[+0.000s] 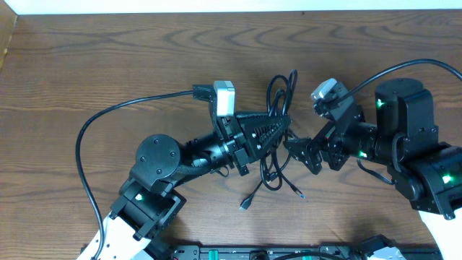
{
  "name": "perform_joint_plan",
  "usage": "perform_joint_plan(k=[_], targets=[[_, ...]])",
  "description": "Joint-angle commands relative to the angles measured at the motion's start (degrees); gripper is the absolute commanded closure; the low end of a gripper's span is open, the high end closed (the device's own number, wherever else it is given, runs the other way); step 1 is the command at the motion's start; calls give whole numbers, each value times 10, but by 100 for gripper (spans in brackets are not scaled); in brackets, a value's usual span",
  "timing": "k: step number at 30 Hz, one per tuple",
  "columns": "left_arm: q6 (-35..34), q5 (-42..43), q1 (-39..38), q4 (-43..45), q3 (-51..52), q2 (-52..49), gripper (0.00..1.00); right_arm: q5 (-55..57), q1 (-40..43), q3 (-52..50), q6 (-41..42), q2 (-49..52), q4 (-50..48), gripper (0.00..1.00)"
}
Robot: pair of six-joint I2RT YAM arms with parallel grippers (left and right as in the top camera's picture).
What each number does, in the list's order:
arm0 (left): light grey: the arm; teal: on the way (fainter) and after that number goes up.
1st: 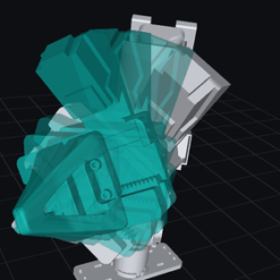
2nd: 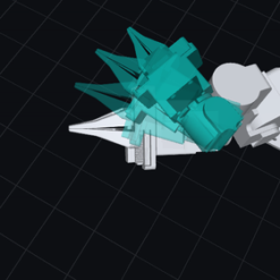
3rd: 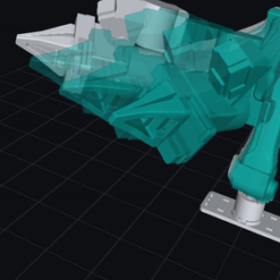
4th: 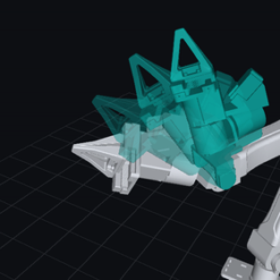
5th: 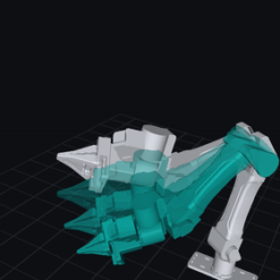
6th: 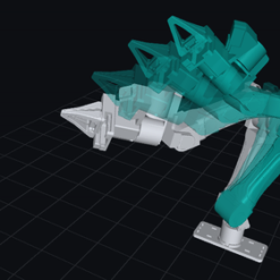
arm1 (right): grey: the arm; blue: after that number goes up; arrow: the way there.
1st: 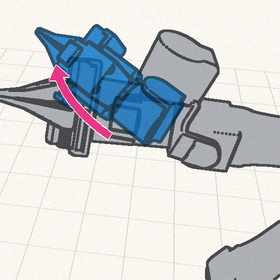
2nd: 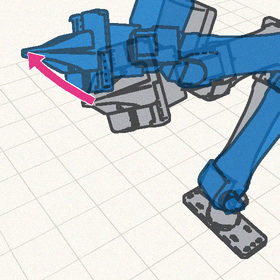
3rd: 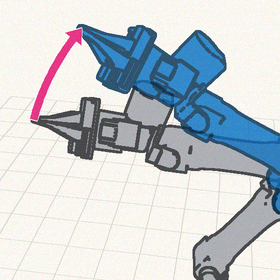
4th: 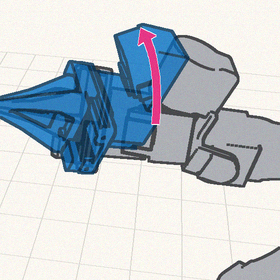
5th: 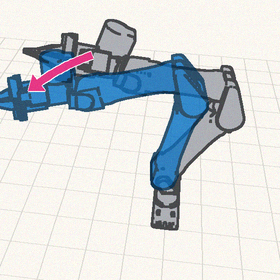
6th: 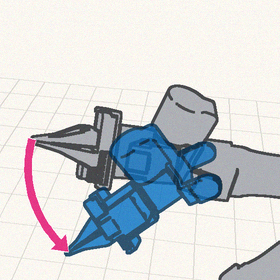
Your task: Untangle cables
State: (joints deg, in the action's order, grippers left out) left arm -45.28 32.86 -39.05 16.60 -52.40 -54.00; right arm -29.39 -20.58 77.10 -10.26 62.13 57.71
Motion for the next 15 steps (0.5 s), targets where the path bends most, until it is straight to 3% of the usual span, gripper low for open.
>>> perform_joint_plan(k=[1, 15], targets=[[-14, 28, 2, 9, -7, 4, 92, -37, -1, 0, -50, -2, -5, 1], [-35, 43, 1, 38, -7, 4, 92, -63, -1, 0, -52, 9, -39, 1]])
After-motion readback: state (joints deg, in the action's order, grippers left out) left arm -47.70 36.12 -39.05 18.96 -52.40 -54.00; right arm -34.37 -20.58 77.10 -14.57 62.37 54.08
